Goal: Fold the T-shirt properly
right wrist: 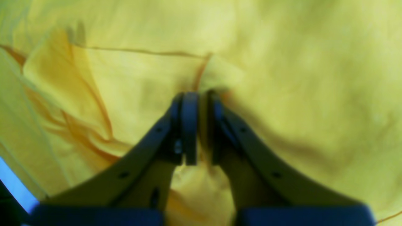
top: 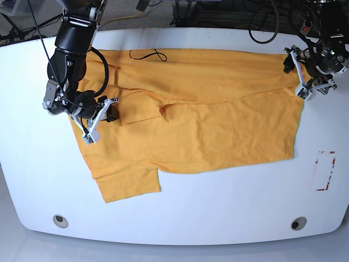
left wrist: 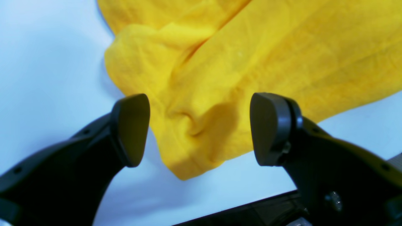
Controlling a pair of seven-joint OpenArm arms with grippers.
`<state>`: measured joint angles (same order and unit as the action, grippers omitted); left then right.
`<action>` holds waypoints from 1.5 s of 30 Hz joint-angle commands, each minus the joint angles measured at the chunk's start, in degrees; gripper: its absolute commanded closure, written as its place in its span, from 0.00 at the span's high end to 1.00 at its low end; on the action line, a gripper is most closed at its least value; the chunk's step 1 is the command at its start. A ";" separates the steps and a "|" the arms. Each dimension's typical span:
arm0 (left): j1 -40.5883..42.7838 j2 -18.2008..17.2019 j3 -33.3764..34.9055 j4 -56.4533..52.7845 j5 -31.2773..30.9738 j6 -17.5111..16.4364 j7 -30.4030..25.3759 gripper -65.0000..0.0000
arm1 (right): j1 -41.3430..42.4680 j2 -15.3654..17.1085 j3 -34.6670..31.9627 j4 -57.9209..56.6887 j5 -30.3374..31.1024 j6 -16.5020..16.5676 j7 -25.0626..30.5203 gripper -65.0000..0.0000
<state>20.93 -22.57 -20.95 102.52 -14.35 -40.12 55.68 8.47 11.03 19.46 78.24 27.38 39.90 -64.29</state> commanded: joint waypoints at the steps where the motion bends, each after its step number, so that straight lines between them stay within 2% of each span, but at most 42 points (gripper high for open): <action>1: -0.40 -1.04 -0.28 0.73 -0.20 0.12 -0.69 0.70 | 1.51 0.89 0.18 1.02 1.24 0.10 1.04 0.00; 13: -0.40 -1.04 -0.19 0.64 -0.02 0.12 -0.69 0.70 | 2.74 3.61 0.18 5.06 1.24 0.10 1.04 0.00; 19: -0.40 -1.04 -0.19 0.56 -0.02 0.12 -0.69 0.70 | 5.90 4.14 0.18 4.62 1.06 0.10 1.22 0.00; 28: -0.31 -1.04 -0.19 0.56 -0.02 0.12 -0.69 0.70 | 10.30 3.35 0.18 4.62 -6.41 0.10 1.39 0.00; 31: -0.31 -1.04 -0.19 0.56 -0.02 0.12 -0.69 0.70 | 10.65 2.29 0.18 4.62 -7.29 0.10 1.39 0.13; 34: -0.22 -1.04 -0.19 0.56 -0.02 0.12 -0.69 0.70 | 10.39 2.56 0.45 5.06 -7.29 0.10 1.39 0.32; 36: -0.22 -1.04 -0.19 0.56 -0.11 0.12 -0.69 0.70 | 10.21 3.26 0.54 6.29 -7.20 0.10 0.95 0.47; 39: -0.22 -1.04 -0.19 0.56 -0.38 0.12 -0.69 0.70 | 6.96 4.93 0.62 10.25 -7.29 0.10 1.04 0.62; 42: -0.22 -0.16 -0.19 0.64 -0.46 0.12 -0.69 0.70 | 4.06 6.34 0.71 13.94 -7.29 0.10 1.04 0.70; 45: -0.31 2.13 -0.19 0.91 -0.46 0.12 -0.69 0.70 | 0.28 7.57 1.68 17.28 -7.29 0.10 1.04 0.70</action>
<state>20.88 -21.10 -20.95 102.37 -14.22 -40.12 55.68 9.63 17.30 20.10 92.53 19.16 39.90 -64.27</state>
